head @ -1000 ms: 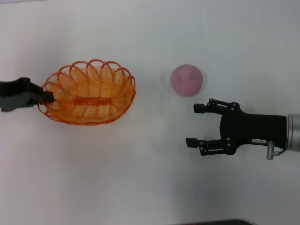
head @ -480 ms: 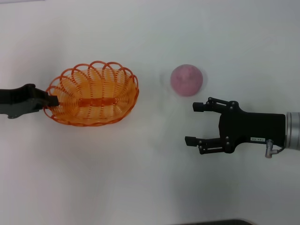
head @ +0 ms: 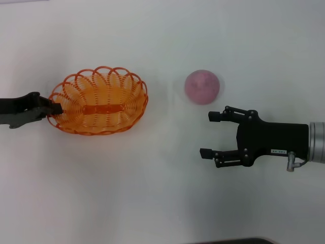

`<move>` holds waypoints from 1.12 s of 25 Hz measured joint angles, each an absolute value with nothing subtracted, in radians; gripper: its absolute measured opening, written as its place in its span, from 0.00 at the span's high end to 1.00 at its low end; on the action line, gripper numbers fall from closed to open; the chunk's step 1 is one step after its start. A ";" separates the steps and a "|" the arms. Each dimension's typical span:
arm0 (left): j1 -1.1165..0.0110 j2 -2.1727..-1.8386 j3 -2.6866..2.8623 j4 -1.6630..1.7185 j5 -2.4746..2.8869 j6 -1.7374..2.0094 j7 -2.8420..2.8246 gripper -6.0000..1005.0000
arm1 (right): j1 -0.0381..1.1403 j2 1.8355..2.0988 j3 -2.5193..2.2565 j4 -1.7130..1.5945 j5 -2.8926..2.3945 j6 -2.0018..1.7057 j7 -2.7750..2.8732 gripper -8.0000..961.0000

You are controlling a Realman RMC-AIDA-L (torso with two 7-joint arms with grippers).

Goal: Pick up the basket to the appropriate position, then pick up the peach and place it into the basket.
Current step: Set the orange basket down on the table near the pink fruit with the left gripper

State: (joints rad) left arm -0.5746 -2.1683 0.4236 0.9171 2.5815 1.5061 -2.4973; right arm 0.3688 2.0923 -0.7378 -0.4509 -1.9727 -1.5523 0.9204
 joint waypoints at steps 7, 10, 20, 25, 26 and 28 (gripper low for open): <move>-0.567 -2.167 0.468 0.919 2.583 1.468 -2.506 0.93 | 0.371 2.092 -0.738 -0.451 -1.972 -1.552 0.920 0.00; -0.564 -2.168 0.491 0.923 2.582 1.454 -2.512 0.93 | 0.372 2.092 -0.738 -0.451 -1.972 -1.552 0.920 0.00; -0.563 -2.167 0.500 0.923 2.582 1.444 -2.518 0.93 | 0.373 2.092 -0.738 -0.451 -1.973 -1.552 0.920 0.00; -0.563 -2.165 0.510 0.921 2.582 1.444 -2.516 0.92 | 0.377 2.092 -0.738 -0.451 -1.972 -1.552 0.920 0.00; -0.563 -2.165 0.512 0.921 2.582 1.444 -2.518 0.92 | 0.377 2.092 -0.738 -0.451 -1.973 -1.552 0.920 0.00; -0.563 -2.165 0.510 0.922 2.582 1.444 -2.523 0.92 | 0.377 2.092 -0.738 -0.451 -1.973 -1.553 0.920 0.00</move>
State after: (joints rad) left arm -0.5629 -2.1647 0.5100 0.9224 2.5816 1.4444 -2.5228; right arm 0.3772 2.0923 -0.7378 -0.4510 -1.9727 -1.5528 0.9204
